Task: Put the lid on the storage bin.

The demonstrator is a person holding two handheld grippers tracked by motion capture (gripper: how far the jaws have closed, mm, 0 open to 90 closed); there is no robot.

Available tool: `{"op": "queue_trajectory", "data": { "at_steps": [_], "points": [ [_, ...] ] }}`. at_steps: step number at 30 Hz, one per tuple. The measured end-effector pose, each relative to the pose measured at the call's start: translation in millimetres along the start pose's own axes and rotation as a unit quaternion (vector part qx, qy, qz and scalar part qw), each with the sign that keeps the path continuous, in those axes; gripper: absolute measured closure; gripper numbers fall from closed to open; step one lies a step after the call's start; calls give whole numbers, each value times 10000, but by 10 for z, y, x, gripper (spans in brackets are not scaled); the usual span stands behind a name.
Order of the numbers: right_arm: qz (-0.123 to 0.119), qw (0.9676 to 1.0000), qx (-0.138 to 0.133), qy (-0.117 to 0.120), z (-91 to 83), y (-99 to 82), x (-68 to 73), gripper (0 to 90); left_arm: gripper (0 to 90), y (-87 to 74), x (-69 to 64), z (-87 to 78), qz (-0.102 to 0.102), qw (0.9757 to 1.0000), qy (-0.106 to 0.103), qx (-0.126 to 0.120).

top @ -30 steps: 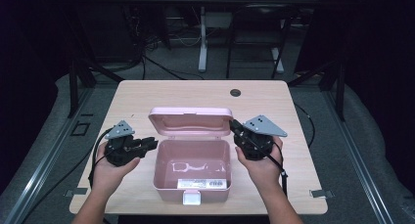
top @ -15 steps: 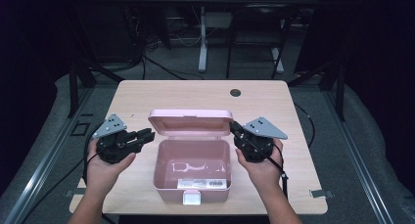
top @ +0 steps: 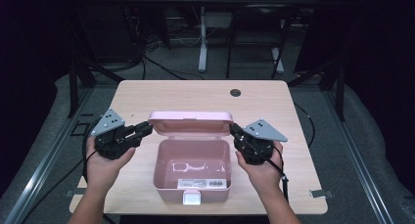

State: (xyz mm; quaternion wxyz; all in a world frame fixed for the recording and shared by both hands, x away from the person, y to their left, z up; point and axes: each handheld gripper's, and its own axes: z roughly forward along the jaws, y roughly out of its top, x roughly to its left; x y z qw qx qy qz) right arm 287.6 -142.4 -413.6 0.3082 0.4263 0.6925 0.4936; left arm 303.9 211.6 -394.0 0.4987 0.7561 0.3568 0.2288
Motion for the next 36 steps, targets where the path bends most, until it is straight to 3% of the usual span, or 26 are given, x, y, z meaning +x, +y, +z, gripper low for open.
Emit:
{"op": "queue_trajectory", "data": {
  "at_steps": [14,36],
  "points": [
    [43,9999,72,148,-40,-11,-18,827,844,26,-30,-7,49,9999,93,-72],
    [104,9999,11,28,-164,23,-135,838,839,9,-73,-45,54,9999,68,-73]
  ]
}}
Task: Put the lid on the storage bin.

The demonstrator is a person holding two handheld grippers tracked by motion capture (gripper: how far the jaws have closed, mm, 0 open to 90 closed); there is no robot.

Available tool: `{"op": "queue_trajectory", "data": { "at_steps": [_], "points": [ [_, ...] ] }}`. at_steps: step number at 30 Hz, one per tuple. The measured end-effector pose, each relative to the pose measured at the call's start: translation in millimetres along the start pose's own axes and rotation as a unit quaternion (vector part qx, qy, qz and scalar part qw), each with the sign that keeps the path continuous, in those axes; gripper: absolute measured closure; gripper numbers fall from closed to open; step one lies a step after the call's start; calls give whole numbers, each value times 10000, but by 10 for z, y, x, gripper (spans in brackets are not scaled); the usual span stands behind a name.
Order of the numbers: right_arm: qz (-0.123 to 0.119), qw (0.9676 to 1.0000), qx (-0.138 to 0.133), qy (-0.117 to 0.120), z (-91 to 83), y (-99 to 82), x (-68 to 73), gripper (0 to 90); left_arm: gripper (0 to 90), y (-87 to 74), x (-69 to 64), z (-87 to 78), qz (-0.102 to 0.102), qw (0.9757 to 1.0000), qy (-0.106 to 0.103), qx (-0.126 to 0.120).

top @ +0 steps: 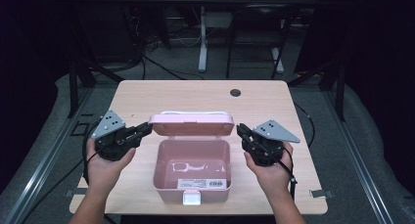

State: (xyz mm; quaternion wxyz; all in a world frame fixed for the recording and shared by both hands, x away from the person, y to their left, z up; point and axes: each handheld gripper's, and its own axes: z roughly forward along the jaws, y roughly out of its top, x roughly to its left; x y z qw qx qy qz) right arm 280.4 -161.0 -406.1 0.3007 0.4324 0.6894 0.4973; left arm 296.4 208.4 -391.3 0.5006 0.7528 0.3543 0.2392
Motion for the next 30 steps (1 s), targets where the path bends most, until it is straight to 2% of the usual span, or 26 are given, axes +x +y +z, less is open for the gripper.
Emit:
{"op": "queue_trajectory", "data": {
  "at_steps": [6,13,17,20,30],
  "points": [
    [59,9999,20,142,-1,23,-6,826,829,0,-23,-44,-11,10000,-18,-31],
    [61,9998,49,164,5,43,-33,802,818,-14,-51,-86,10,10000,-34,-27],
    [109,9998,37,185,-5,59,-74,791,813,-20,-53,-113,-40,9999,-101,15],
    [143,9996,80,247,-4,74,-107,775,810,-20,-40,-125,-164,9997,-188,20],
    [98,9993,139,324,-14,112,-132,735,807,-30,-85,-156,-29,9998,-157,139]
  ]
}}
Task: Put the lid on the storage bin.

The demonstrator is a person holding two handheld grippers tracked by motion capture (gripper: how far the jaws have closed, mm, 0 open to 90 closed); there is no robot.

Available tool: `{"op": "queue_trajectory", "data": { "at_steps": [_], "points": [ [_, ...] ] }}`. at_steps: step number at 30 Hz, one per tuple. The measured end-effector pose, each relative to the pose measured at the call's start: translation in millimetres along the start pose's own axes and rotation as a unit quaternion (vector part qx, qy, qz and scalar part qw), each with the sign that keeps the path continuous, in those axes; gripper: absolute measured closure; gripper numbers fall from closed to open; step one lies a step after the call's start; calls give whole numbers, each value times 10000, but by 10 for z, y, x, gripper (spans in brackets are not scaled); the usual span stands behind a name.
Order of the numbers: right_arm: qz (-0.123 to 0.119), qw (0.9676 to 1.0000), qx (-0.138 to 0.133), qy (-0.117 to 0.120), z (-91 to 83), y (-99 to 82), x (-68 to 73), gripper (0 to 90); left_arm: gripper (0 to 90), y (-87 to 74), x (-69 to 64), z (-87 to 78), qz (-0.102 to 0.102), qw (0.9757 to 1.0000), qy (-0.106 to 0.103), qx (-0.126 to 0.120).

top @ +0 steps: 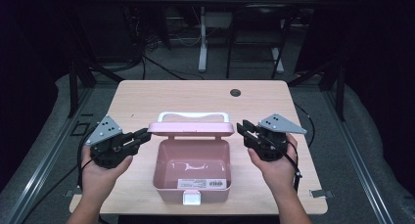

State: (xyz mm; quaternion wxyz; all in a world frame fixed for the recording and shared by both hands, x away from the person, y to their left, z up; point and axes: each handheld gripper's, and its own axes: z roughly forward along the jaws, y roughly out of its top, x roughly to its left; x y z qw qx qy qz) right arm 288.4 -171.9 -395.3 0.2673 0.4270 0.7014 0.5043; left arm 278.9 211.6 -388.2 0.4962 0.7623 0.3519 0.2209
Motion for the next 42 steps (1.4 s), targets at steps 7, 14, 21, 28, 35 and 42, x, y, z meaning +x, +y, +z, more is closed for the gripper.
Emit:
{"op": "queue_trajectory", "data": {
  "at_steps": [7,14,21,28,35,42],
  "points": [
    [17,10000,39,19,-7,-9,-6,720,801,-20,-20,-11,3,10000,-1,-6],
    [12,9999,86,66,-6,-10,-8,697,800,-30,-37,-30,29,10000,-9,48],
    [23,9999,84,102,0,-10,-5,682,801,-52,-62,-54,40,10000,-27,86],
    [48,9999,57,86,-5,-10,-21,676,800,-102,-87,-94,53,9999,-62,108],
    [118,9998,94,98,17,-26,-59,674,799,-171,-126,-122,82,9999,-63,111],
    [134,9998,76,143,19,-24,-58,669,795,-258,-166,-155,101,9998,-96,152]
  ]
}}
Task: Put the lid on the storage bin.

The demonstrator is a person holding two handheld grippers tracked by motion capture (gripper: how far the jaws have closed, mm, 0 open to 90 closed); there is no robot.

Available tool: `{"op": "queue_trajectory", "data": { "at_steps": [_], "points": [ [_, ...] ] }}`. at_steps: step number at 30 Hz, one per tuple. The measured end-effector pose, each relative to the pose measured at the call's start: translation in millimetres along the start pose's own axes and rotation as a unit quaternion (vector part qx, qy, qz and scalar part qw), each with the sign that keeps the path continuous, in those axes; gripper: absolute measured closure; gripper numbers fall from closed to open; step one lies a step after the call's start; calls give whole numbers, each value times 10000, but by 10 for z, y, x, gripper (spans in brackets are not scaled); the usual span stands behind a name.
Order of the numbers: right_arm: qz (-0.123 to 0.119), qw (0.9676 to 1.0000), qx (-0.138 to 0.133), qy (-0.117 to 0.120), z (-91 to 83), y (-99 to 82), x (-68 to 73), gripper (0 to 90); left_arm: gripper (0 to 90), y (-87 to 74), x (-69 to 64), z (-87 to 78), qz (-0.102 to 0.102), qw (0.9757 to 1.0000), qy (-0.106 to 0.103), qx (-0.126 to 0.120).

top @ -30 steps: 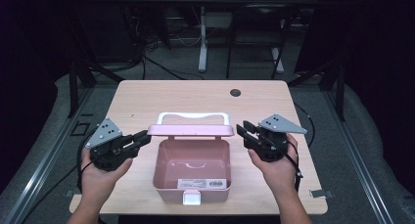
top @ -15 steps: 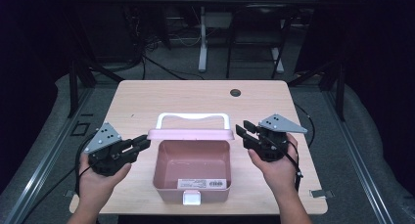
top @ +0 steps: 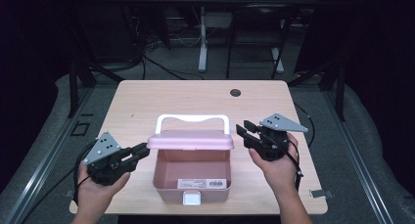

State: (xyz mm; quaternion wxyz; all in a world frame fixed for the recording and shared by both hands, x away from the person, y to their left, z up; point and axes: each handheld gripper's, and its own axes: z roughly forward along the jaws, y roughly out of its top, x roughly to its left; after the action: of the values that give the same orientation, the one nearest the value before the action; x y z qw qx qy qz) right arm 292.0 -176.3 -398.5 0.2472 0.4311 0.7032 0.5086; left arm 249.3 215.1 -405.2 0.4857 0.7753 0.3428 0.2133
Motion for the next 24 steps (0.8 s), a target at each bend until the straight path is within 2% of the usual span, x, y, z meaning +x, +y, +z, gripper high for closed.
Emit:
{"op": "queue_trajectory", "data": {
  "at_steps": [8,13,20,24],
  "points": [
    [115,9998,57,172,53,-21,-9,660,796,-97,-37,-20,-28,10000,-40,-7],
    [184,9993,67,328,105,-26,-2,623,796,-150,-53,-24,-32,10000,-60,-14],
    [266,9980,250,523,224,-60,-5,617,797,-208,-77,-23,-61,10000,-60,2],
    [361,9959,429,707,302,-76,-4,573,797,-223,-88,-28,-51,10000,-42,29]
  ]
}}
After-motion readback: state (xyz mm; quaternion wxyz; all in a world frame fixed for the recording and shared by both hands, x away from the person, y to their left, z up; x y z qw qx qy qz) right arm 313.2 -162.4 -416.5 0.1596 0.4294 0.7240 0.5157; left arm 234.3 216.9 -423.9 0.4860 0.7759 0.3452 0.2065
